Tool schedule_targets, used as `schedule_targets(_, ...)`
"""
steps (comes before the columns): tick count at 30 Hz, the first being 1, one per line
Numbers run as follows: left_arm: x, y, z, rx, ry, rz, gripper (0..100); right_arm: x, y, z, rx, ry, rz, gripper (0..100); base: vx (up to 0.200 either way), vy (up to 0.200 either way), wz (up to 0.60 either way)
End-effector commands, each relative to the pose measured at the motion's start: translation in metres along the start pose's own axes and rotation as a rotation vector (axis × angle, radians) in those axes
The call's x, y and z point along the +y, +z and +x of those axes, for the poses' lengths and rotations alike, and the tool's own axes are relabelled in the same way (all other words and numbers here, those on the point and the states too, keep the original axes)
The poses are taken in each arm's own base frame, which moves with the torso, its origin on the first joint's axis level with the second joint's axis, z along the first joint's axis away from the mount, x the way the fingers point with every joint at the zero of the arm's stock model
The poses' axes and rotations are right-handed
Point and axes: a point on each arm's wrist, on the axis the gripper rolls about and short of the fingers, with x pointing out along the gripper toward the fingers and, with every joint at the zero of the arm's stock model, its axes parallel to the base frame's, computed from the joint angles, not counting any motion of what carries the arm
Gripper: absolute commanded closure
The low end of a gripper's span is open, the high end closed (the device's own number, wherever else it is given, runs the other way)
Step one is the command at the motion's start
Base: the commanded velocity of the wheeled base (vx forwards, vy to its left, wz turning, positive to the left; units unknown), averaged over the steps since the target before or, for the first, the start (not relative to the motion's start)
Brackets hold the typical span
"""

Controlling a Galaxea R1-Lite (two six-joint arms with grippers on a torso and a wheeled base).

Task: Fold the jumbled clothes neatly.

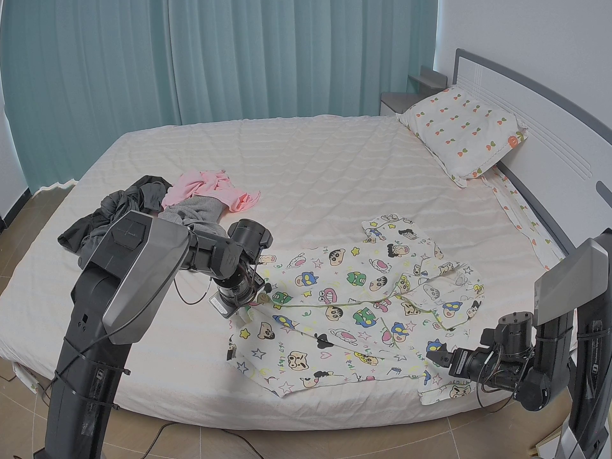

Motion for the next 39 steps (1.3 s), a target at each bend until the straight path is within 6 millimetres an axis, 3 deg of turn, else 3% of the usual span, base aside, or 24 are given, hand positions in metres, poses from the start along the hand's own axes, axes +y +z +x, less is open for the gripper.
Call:
schedule_targets(1, -0.007, 0.009, -0.008, -0.039, -0.031, 0.084, 100, 0.0, 0.0, 0.0, -0.007, 0.004, 0.0, 0, 0.0, 0.0, 0.0)
schedule_targets(8, -0.018, 0.022, -0.015, -0.08, -0.071, 0.279, 100, 0.0, 0.0, 0.001, -0.005, 0.003, 0.0, 0, 0.0, 0.0, 0.0)
schedule_targets(22, -0.012, 0.026, -0.018, -0.068, -0.02, 0.688, 100, -0.001, -0.001, 0.001, -0.001, 0.001, 0.0, 0, 0.0, 0.0, 0.0)
schedule_targets(34, -0.012, 0.021, -0.012, -0.064, -0.021, 0.744, 100, 0.0, -0.001, 0.001, -0.001, 0.002, -0.001, 0, 0.0, 0.0, 0.0)
schedule_targets(39, -0.027, 0.025, -0.014, -0.173, -0.118, 0.704, 100, 0.0, -0.001, 0.002, 0.0, 0.003, -0.002, 0, 0.0, 0.0, 0.0)
